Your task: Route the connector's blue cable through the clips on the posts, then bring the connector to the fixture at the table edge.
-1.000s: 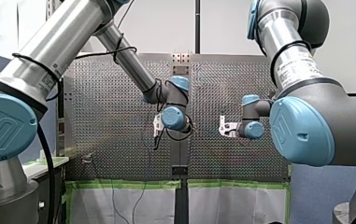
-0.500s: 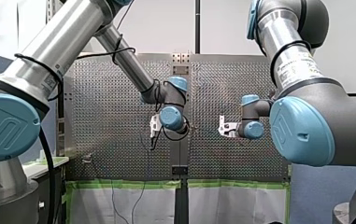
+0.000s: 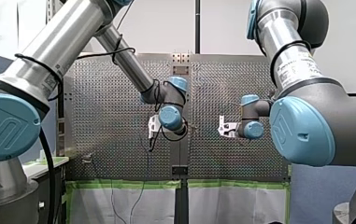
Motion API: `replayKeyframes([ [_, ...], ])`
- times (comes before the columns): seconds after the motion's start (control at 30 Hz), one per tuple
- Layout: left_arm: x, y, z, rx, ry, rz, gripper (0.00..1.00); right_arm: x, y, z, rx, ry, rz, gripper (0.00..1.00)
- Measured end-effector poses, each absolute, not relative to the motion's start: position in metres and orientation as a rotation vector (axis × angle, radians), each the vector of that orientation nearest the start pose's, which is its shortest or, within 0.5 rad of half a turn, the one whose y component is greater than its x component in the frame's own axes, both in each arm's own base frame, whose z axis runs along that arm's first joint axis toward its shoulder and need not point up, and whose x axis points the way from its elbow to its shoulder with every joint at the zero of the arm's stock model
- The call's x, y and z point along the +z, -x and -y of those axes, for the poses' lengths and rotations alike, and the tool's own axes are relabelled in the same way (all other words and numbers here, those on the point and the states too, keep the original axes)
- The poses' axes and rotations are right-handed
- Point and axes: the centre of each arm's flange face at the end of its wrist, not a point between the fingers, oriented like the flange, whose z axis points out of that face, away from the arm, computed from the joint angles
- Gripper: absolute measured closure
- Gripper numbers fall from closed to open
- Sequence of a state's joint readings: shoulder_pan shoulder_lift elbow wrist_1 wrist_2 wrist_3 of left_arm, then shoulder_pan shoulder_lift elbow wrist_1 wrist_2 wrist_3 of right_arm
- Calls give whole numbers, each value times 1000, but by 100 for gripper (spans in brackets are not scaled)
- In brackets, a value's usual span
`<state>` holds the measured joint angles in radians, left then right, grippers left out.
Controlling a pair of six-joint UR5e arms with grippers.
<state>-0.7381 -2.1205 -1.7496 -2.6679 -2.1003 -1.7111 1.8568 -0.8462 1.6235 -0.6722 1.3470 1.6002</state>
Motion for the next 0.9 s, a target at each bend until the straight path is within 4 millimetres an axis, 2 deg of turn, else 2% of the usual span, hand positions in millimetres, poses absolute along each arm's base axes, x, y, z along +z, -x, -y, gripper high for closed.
replayKeyframes([
  [0.43,146,-366,448,-146,-172,-1785,0,96,-332,577,1540,-1654,1028,100],
  [0.57,146,-355,452,-141,-203,-1795,0,97,-331,578,1538,-1656,1031,100],
  [0.9,163,-307,455,-176,-189,-1758,0,115,-311,591,1488,-1630,1083,100],
])
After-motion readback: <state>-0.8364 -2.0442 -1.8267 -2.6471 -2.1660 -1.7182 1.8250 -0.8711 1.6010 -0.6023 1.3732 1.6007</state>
